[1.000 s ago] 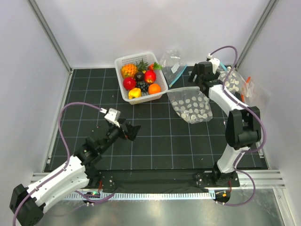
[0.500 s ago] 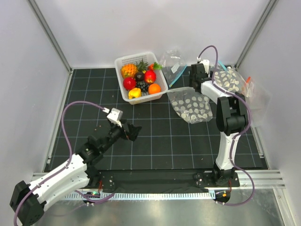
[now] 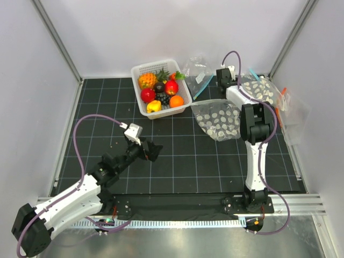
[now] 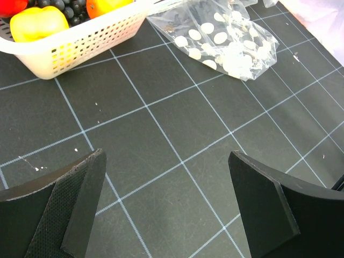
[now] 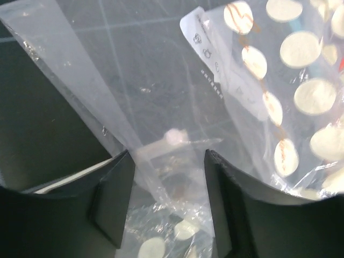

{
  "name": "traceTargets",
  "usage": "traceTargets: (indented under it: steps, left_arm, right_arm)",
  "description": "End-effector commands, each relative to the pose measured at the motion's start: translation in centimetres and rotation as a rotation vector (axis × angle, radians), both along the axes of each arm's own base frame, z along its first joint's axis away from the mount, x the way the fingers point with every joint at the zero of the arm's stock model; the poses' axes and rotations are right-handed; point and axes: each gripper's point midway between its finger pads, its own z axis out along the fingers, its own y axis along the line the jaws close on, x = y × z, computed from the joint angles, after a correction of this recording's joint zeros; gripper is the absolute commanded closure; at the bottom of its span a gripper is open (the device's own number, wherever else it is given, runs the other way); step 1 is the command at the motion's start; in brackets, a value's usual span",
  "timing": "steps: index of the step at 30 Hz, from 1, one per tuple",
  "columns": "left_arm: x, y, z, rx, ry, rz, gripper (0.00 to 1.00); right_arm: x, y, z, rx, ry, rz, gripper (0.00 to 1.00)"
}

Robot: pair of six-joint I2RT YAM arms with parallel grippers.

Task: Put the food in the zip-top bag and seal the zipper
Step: Pick up the zipper food storage bag at the corner of the board.

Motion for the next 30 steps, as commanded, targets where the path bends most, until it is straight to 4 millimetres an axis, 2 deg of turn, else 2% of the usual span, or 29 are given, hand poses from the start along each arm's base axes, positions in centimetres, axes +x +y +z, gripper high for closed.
traceTargets:
  steps: [1,2,3,4,5,7,8,11,12,17,18,19,20,21,22,23,24,25,26,27,28,29,30]
  left_arm:
    - [0.5,-0.5,2.8,-0.05,-0.055,-0.005,0.0]
    - [0.5,-0.6,2.7,-0.048,-0.052,-0.008,0.0]
    - [0.5,-0.5,2.7,-0.049,-0.053,-0.005,0.0]
    - [0.5,-0.6,2.7,-0.048,-0.052,-0.006,0.0]
    - [0.5,-0.6,2.8,-0.05,-0.054,-0.008,0.0]
    - [0.5,-0.6,2.8,-0.05,-0.054,-0.006,0.0]
    - [0.5,-0.6,2.7,-0.048,-0.052,-0.009,0.0]
    - [0.5,-0.6,2.6,-0.046,-0.05,-0.008,0.0]
    - [0.5,-0.6,2.7,-0.046,-0.05,-0.008,0.0]
    - [0.9,0.3,2.8,-0.055,-0.052,0.049,0.0]
    - [1.0,0.6,2.9,-0.058,-0.056,0.064,0.0]
    - [0.9,0.7,2.9,-0.063,-0.057,0.071,0.0]
    - [1.0,1.0,3.0,-0.069,-0.064,0.086,0.0]
    - [1.0,1.1,3.0,-0.074,-0.064,0.091,0.0]
    - [1.0,1.2,2.8,-0.086,-0.051,0.103,0.0]
    - [1.1,1.6,2.7,-0.087,-0.046,0.127,0.0]
    - [1.2,1.6,2.7,-0.087,-0.044,0.131,0.0]
    - [1.3,1.7,2.6,-0.084,-0.041,0.139,0.0]
    - [1.3,1.8,2.5,-0.084,-0.039,0.147,0.0]
    - [1.5,2.1,2.4,-0.083,-0.033,0.171,0.0]
    - [1.6,2.2,2.4,-0.085,-0.029,0.182,0.0]
    - [1.7,2.4,2.4,-0.086,-0.028,0.19,0.0]
    - [1.8,2.6,2.3,-0.084,-0.027,0.206,0.0]
  right_arm:
    - [0.6,-2.0,2.1,-0.013,-0.028,-0.076,0.51]
    - [0.5,-1.9,2.1,-0.005,-0.027,-0.075,0.58]
    - [0.5,-1.9,2.2,0.002,-0.03,-0.074,0.79]
    - [0.6,-1.8,2.3,0.009,-0.036,-0.07,0.9]
    - [0.7,-1.7,3.3,0.017,-0.058,-0.066,0.99]
    - [0.5,-1.4,3.8,0.033,-0.074,-0.055,0.99]
    - [0.5,-1.3,5.6,0.042,-0.114,-0.053,0.99]
    - [0.3,-0.7,7.6,0.072,-0.16,-0.045,0.99]
    - [0.0,-0.4,9.1,0.091,-0.188,-0.041,0.99]
    - [-1.9,2.0,12.1,0.157,-0.249,0.003,0.99]
    - [-2.7,3.1,11.6,0.155,-0.234,0.019,0.99]
    - [-3.4,3.3,12.9,0.163,-0.262,0.018,0.99]
    - [-3.8,4.0,13.1,0.187,-0.266,0.027,0.99]
    - [-4.7,4.4,12.4,0.205,-0.253,0.029,0.99]
    - [-5.6,5.0,13.9,0.232,-0.279,0.044,0.99]
    - [-6.2,5.5,14.1,0.252,-0.282,0.056,0.99]
    - [-7.4,6.2,13.2,0.277,-0.263,0.07,0.99]
    - [-8.2,7.8,13.6,0.282,-0.273,0.107,0.99]
    - [-9.4,8.3,15.4,0.284,-0.309,0.121,0.99]
    - [-10.6,8.7,14.9,0.271,-0.293,0.129,0.99]
    - [-11.8,10.4,15.1,0.263,-0.284,0.165,0.99]
    - [-13.2,10.8,16.8,0.281,-0.315,0.18,0.99]
    - [-14.5,11.5,15.9,0.288,-0.293,0.201,0.99]
